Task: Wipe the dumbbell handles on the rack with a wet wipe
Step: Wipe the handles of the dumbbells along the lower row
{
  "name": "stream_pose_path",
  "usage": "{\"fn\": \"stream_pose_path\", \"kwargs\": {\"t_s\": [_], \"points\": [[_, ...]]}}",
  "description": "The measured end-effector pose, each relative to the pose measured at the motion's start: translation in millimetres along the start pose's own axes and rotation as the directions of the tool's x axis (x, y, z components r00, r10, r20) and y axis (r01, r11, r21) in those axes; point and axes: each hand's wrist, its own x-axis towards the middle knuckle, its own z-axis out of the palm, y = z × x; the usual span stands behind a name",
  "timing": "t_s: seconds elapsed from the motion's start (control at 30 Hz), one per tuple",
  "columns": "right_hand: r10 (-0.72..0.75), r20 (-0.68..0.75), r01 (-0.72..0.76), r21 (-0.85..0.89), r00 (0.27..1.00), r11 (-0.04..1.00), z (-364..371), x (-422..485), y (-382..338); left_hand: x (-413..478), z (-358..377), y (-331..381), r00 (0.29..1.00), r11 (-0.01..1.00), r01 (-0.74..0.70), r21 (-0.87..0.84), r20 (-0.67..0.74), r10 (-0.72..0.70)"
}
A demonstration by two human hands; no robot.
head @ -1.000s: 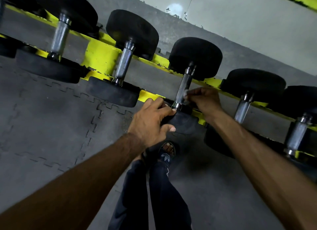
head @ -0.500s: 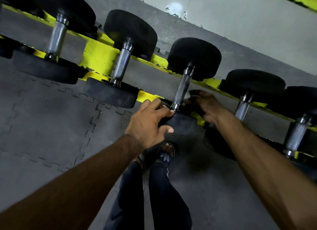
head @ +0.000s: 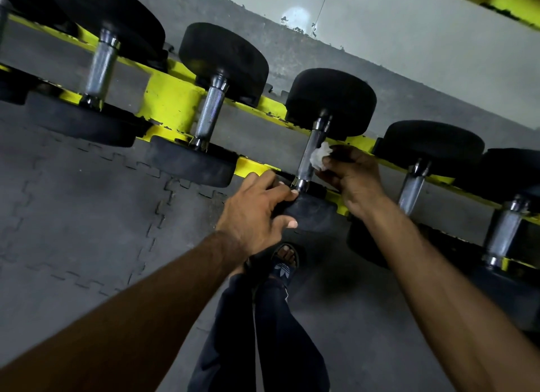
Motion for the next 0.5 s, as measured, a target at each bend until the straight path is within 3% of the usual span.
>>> {"fn": "stream_pose_path", "kwargs": {"t_s": [0.1, 0.2, 0.33, 0.4, 0.5], "points": [[-0.086, -0.07, 0.071, -0.194, 0.994, 0.978, 4, 4, 8, 0, 0, 0, 1.0, 1.0, 0.002, -0.008, -0.004, -0.002], [-0.342, -0.111, 0.238, -0.522, 0.933, 0.819, 6, 8, 17, -1, 2, 0, 1.0, 1.0, 0.011, -0.005, 0.0, -0.011], [-0.57, 0.115, 0.464, -0.72, 0.813, 0.517, 3, 4, 19, 0, 2, 0, 1.0, 1.0, 0.022, -0.003, -0.002, -0.022], [-0.584, 0.272, 0.528, -0.784, 0.765, 0.326, -1, 4, 19, 0, 2, 0, 1.0, 1.0, 0.026, -0.008, -0.015, -0.026], [-0.522, 0.39, 0.554, -0.808, 0.759, 0.201, -5, 2, 20, -1, 3, 0, 0.999, 0.999, 0.036, -0.013, -0.018, -0.036]]}}
